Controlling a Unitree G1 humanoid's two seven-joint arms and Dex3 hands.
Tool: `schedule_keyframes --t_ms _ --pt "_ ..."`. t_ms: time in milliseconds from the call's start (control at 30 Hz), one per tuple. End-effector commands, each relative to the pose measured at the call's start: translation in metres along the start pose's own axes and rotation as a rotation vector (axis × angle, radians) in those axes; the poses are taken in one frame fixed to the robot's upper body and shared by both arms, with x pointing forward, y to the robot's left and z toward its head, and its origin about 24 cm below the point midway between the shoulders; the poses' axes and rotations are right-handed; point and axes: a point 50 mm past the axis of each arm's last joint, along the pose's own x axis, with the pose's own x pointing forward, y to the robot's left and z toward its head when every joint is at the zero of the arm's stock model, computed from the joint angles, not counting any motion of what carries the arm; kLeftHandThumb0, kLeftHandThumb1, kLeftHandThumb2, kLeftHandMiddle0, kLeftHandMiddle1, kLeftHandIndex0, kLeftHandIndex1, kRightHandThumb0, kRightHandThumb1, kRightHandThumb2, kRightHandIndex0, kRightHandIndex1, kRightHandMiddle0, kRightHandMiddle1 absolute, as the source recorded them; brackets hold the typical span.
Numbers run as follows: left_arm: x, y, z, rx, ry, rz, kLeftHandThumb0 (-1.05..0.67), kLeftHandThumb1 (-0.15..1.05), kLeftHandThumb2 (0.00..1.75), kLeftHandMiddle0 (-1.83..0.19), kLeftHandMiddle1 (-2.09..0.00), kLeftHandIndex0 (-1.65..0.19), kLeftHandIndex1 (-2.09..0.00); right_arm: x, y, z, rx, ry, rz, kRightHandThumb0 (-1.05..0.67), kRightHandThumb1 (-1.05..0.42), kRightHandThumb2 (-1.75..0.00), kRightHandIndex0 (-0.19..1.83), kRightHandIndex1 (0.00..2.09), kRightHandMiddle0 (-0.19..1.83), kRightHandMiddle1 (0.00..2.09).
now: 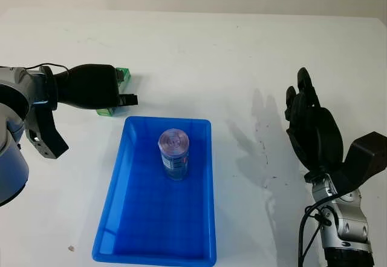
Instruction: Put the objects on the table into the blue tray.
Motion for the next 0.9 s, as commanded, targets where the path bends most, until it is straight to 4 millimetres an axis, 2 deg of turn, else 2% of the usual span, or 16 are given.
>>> schedule_keyframes --t_ms 0,133,233,267,333,367,433,533,733,867 --pt "-0.002 0.0 -0.005 0.014 0.037 0.004 -0.1 1.04 0.09 -0.55 -2.09 -0.25 -2.08 -0.003 -0.001 -0.001 0.004 -0.007 -0.004 -0.79 -1.05 -0.66 -0.19 0.0 -0.19 0.0" --pt "-0.001 0.005 -0.015 0.028 0.124 0.037 -0.19 1.0 0.06 -0.53 -2.09 -0.22 -2.07 -0.004 0.0 -0.001 0.001 -0.004 0.001 -0.79 -1.05 -0.66 -0.19 0.0 -0.19 0.0" --pt "0.0 0.011 -0.027 -0.044 0.247 0.057 -0.09 1.0 0.06 -0.32 -2.08 -0.19 -2.03 -0.004 0.001 -0.002 -0.001 -0.003 0.001 -0.78 -1.05 -0.67 -0.19 0.0 -0.19 0.0" --pt "-0.001 0.012 -0.03 -0.059 0.278 0.063 -0.12 0.98 0.05 -0.29 -1.97 -0.22 -1.81 -0.005 0.001 -0.002 0.0 -0.003 0.001 -0.78 -1.05 -0.67 -0.19 0.0 -0.19 0.0" --pt "-0.002 0.015 -0.039 -0.162 0.374 0.075 -0.15 0.97 0.05 -0.27 -1.85 -0.24 -1.6 -0.005 0.001 -0.003 -0.003 -0.002 0.005 -0.78 -1.05 -0.67 -0.19 0.0 -0.19 0.0" --pt "-0.002 0.017 -0.042 -0.2 0.406 0.077 -0.16 0.97 0.05 -0.29 -1.61 -0.25 -1.41 -0.004 0.001 -0.003 -0.005 0.0 0.007 -0.78 -1.05 -0.68 -0.19 0.0 -0.19 0.0" --pt "-0.004 0.021 -0.051 -0.241 0.458 0.082 -0.17 0.98 0.06 -0.3 -1.43 -0.27 -1.29 -0.004 0.002 -0.004 -0.001 0.0 0.009 -0.78 -1.05 -0.68 -0.19 0.0 -0.19 0.0" --pt "-0.006 0.027 -0.061 -0.32 0.523 0.119 -0.22 1.01 0.06 -0.3 -1.37 -0.27 -1.31 -0.003 0.003 -0.005 0.004 0.002 0.008 -0.78 -1.05 -0.68 -0.19 0.0 -0.19 0.0" --pt "-0.008 0.033 -0.065 -0.385 0.588 0.214 -0.23 0.96 0.05 -0.25 -1.62 -0.31 -1.3 -0.003 0.004 -0.007 0.008 0.005 -0.002 -0.79 -1.05 -0.67 -0.19 0.0 -0.19 0.0" --pt "-0.012 0.036 -0.069 -0.436 0.638 0.277 -0.15 0.94 0.06 -0.35 -1.3 -0.41 -1.14 -0.003 0.005 -0.008 0.01 0.003 -0.007 -0.78 -1.05 -0.66 -0.19 0.0 -0.19 0.0"
